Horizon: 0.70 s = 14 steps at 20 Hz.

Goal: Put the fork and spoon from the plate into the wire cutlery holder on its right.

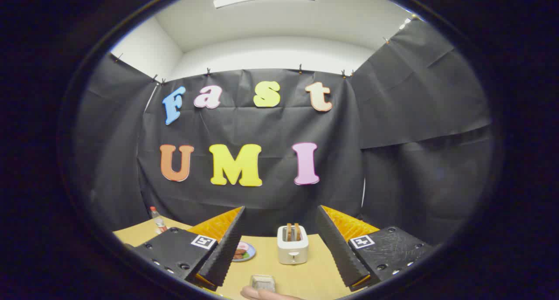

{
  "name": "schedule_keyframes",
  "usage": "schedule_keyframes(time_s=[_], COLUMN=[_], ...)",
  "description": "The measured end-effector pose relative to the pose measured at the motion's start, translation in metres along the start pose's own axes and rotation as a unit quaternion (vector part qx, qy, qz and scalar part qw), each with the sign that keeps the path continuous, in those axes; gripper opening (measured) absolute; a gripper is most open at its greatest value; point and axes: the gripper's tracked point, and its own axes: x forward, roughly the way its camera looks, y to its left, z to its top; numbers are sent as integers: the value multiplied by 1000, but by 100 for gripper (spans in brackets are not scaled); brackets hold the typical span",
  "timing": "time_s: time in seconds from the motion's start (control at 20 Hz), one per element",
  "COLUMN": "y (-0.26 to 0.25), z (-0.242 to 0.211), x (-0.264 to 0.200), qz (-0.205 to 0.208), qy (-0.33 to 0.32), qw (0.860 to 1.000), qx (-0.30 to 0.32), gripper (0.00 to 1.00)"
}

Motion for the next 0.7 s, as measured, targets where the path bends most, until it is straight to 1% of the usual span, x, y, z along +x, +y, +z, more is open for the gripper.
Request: schedule_keyframes(time_s=[0.15, 0.3, 0.5, 0.7], y=[59, 118, 172, 202], z=[23, 37, 42, 36], x=[-23, -45, -58, -62], qz=[-6, 6, 16, 32], qy=[-9, -10, -2, 17], qw=[1000, 1000, 1000, 999], qx=[-16, -4, 13, 9], gripper=[95, 95, 95, 95])
